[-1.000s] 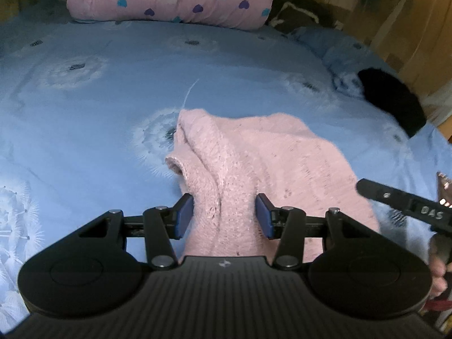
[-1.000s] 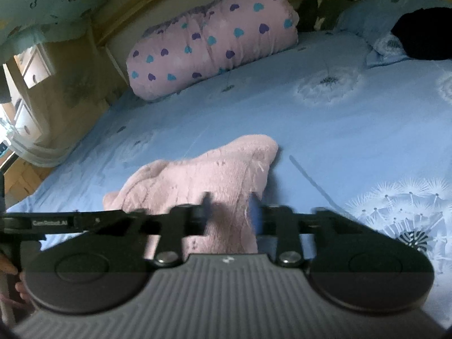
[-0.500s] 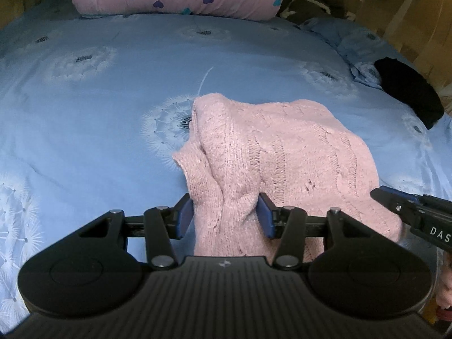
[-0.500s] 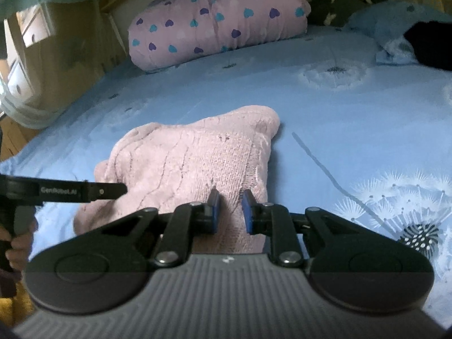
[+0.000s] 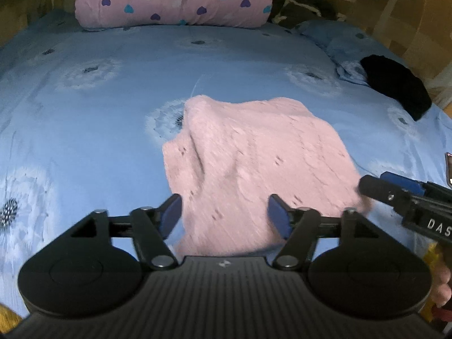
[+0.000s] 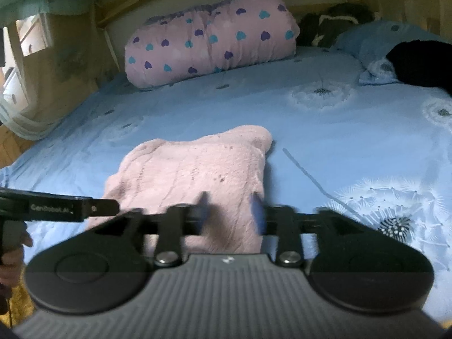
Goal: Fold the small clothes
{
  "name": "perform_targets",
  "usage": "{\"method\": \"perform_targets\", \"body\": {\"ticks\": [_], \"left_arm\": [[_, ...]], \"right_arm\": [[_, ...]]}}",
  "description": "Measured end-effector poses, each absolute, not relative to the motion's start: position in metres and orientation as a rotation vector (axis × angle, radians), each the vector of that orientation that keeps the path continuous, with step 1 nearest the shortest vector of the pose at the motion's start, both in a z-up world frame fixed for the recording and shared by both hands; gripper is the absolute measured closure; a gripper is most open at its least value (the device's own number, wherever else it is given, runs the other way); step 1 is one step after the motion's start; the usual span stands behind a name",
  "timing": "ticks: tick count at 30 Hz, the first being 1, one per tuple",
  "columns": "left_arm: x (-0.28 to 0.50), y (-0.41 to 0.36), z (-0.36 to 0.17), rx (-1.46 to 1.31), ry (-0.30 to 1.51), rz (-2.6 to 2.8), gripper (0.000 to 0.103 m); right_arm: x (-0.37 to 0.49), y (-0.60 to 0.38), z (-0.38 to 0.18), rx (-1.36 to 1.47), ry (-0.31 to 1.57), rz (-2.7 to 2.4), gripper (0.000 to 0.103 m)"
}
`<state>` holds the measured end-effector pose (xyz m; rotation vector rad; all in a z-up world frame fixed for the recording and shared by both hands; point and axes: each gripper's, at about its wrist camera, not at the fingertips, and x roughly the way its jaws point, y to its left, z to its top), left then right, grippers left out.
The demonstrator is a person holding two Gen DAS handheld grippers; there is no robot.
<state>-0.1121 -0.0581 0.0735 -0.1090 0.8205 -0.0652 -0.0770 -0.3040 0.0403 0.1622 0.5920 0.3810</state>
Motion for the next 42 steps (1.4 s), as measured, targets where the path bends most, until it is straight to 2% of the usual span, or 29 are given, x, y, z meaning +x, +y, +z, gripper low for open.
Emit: {"method": "perform_targets", "body": {"ticks": [3,9,42], "left_arm": [[-0.128,-0.067,0.075,-0.090,0.813,-0.057,0.017],[-0.147,-0.079,0.069,-0.084,0.834,-0.027,0.011],[-0.137,-0.095,0.035,-0.046,0.943,0.073,0.008]], "right_arm": [[-0.093,-0.301,0.044,0.150,0.582,0.394,0.045],[-0.111,-0.296,0.041,0.130,0.612,0.382,0.039],[-0.116,-0.291,0.007,0.110,0.756,0.316,0.039]]}}
